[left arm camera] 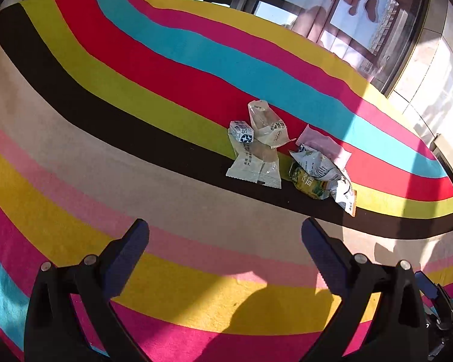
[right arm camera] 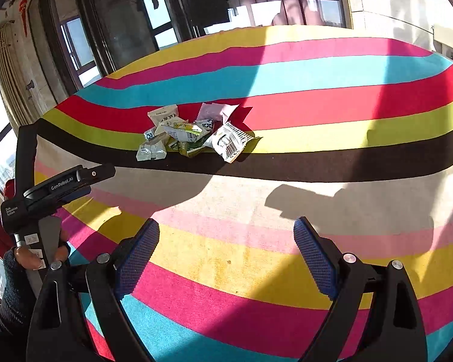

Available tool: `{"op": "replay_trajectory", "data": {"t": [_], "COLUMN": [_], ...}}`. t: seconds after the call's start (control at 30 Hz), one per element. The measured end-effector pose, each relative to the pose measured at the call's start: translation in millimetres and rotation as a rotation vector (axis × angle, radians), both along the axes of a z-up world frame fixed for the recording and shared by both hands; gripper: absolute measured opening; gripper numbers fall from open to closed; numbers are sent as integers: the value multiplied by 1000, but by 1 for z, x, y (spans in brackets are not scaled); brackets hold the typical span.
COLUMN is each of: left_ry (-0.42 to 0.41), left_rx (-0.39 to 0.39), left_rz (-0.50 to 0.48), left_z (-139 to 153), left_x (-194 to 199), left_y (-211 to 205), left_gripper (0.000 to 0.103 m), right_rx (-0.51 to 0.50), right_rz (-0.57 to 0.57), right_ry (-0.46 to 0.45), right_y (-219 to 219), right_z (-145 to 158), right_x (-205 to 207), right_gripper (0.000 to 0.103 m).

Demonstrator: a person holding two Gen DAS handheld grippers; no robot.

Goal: Organize snacks
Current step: 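Grasp the white printed snack bag with the right tool and lift it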

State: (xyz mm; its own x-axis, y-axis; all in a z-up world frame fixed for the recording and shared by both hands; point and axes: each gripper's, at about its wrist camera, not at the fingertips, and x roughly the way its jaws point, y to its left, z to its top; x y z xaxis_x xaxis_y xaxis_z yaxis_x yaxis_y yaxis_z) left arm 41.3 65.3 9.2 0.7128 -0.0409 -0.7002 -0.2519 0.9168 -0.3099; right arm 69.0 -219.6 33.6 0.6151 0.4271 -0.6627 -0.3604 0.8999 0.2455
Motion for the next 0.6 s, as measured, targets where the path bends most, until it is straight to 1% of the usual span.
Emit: {"op": "replay_trajectory", "data": {"t": [0.07,0.13,0.27,0.33,0.37,0.43,0.53,0.6], "left_ry": [22,-22,-44,-50,-52,-54,-54,-58], "left_rx": [-61,-87,-132,-145,-155,-175,-201,-211], "left_rz": [29,51,58,58,54,48,52,52], "left_z": [-6,-4,-5,-5,-5,-6,-8,-8], "left_x": [1,-6,-11,-12,-12,-12,-11,-12], "left_y": [7,13,18,20,21,22,25,26], "left_gripper": [101,101,101,101,101,101,101,101], "right_rx": [41,101,191,181,165,138,56,3], "right_rz": [-78,-143,-254,-318,-353,-378,-415,-444], "right_ry": [57,104,201,246,239,247,252,239], "right_y": [-2,1,16,27,33,48,77,95], "right_z": [-4,-8,-19,-25,-25,-23,-23,-23], "right_x": [29,53,93,110,115,124,130,131], "right_gripper": [88,88,87,84,84,80,81,80]}}
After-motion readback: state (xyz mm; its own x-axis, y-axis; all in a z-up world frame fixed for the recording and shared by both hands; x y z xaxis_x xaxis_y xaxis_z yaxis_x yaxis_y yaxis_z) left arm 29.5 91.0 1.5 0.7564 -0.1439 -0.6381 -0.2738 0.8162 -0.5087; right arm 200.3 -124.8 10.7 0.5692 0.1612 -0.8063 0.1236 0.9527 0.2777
